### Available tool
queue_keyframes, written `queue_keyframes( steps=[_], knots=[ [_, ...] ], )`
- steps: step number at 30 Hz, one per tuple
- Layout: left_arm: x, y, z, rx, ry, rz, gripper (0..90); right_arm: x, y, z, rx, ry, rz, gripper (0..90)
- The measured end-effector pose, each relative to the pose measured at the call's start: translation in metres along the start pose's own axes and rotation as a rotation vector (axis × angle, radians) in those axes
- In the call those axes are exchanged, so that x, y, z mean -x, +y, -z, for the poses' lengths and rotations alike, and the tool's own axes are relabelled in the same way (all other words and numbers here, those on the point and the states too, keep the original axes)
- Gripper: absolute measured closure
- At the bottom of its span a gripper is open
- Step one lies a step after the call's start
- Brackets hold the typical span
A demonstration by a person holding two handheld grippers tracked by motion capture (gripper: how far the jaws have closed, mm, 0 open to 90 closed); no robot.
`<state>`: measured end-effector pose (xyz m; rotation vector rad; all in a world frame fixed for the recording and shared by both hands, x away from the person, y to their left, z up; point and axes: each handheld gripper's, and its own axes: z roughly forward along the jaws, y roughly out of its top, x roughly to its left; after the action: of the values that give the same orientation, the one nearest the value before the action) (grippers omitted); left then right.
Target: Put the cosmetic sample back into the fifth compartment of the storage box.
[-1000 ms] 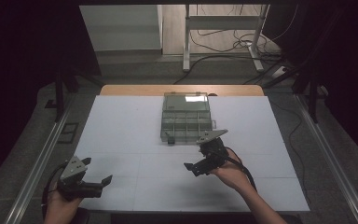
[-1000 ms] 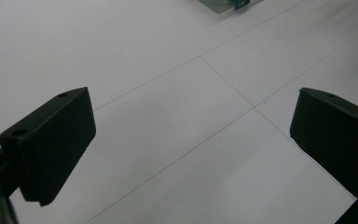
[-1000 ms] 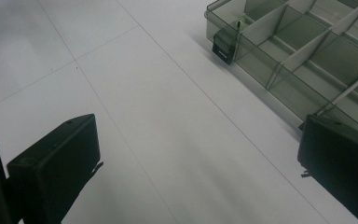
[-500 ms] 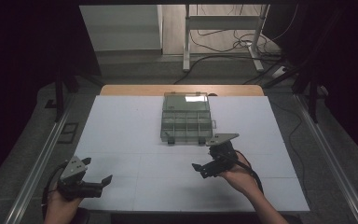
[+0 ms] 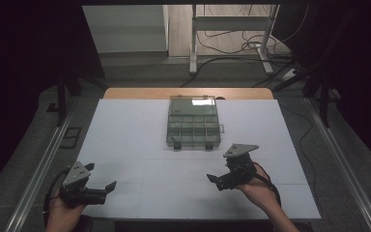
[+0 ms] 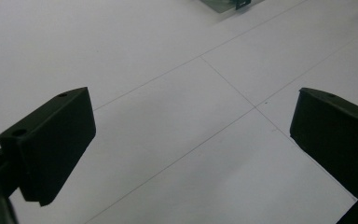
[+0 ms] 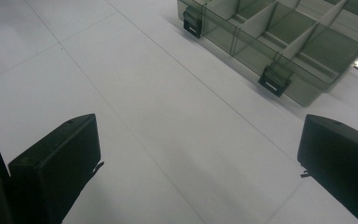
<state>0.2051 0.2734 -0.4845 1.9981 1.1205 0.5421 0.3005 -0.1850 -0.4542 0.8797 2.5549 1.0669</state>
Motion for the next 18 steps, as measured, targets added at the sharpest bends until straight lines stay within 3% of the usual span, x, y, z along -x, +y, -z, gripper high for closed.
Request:
queue_keyframes(
  steps=[18],
  knots=[
    [0.0,0.0,0.0,-0.003,0.007,-0.003,0.7,0.003,-0.022,0.027,0.017,-0.023,-0.033,0.0]
  ],
)
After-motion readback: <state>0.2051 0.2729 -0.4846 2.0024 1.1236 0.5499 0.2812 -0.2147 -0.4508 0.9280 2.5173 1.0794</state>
